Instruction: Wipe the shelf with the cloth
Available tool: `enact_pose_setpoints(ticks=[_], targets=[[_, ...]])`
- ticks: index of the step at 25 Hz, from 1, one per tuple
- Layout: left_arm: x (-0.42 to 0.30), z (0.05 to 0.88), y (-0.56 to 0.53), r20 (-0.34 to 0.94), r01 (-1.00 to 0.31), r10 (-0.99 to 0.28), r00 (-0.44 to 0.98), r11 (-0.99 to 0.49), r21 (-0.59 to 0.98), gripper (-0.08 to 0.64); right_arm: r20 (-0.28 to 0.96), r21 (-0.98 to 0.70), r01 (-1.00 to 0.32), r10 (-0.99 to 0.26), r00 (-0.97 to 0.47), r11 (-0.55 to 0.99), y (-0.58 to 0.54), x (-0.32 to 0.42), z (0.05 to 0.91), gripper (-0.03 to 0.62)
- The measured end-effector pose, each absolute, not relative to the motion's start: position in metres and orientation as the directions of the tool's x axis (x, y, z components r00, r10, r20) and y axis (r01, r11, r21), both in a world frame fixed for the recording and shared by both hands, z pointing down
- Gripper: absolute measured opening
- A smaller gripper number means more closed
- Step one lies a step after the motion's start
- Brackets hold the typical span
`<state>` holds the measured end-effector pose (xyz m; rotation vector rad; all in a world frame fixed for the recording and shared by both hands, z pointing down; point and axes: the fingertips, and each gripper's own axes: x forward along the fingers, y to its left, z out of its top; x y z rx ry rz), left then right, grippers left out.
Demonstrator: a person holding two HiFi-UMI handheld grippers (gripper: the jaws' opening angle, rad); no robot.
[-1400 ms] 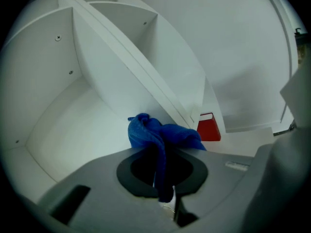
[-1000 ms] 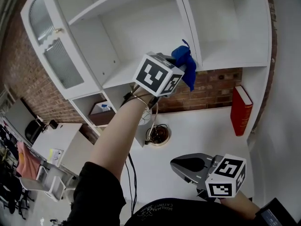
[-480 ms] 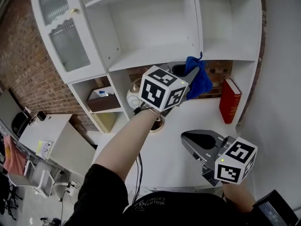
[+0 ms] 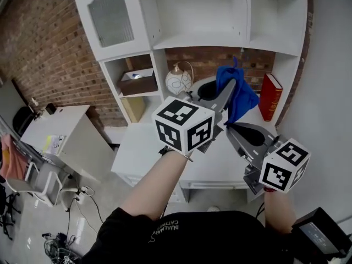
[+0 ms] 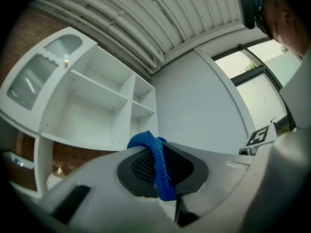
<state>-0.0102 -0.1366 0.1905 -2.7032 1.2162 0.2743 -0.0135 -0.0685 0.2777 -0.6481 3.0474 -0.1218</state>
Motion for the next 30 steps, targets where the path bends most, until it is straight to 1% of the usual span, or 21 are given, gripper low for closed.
enact_pose_setpoints(ticks=[2, 5, 7, 11, 14, 20, 25, 28, 30], targets=[[-0.035, 0.201, -0.102, -0.25, -0.77, -0.744, 0.62, -0.639, -0.009, 0.021, -0.022, -0.093, -0.422, -0.425, -0.905, 0.902, -0.05, -0.023, 0.277, 0.009], [-0.06, 0.226, -0.054, -0.209, -0.793, -0.774, 0.597, -0.608, -0.012, 0.021, -0.039, -0.129, -0.421, -0.429, -0.903, 0.898, -0.022, -0.036, 0.282, 0.009], [-0.071, 0.246, -0.021, -0.163, -0.796, -0.783, 0.601, -0.605, -0.028, 0.021, -0.039, -0.158, -0.395, -0.406, -0.913, 0.905, -0.004, -0.046, 0.29, 0.009], [-0.097, 0.289, 0.039, -0.04, -0.81, -0.811, 0.584, -0.577, -0.108, 0.023, 0.023, -0.206, -0.351, -0.354, -0.935, 0.914, 0.027, -0.066, 0.322, 0.008], [-0.113, 0.315, 0.07, -0.01, -0.824, -0.825, 0.565, -0.564, -0.05, 0.023, 0.056, -0.223, -0.362, -0.358, -0.932, 0.905, 0.039, -0.076, 0.339, 0.008], [-0.115, 0.35, 0.096, 0.032, -0.818, -0.817, 0.576, -0.575, 0.032, 0.023, 0.083, -0.234, -0.437, -0.43, -0.899, 0.869, 0.034, -0.072, 0.346, 0.008], [-0.116, 0.358, 0.097, 0.034, -0.827, -0.827, 0.562, -0.559, 0.058, 0.023, 0.101, -0.211, -0.445, -0.434, -0.895, 0.87, 0.03, -0.077, 0.348, 0.008], [-0.113, 0.362, 0.094, 0.028, -0.825, -0.827, 0.561, -0.556, 0.104, 0.023, 0.111, -0.234, -0.444, -0.43, -0.896, 0.865, 0.03, -0.078, 0.353, 0.008], [-0.108, 0.364, 0.092, 0.033, -0.82, -0.823, 0.568, -0.562, 0.108, 0.023, 0.112, -0.255, -0.442, -0.427, -0.897, 0.86, 0.029, -0.076, 0.358, 0.008]])
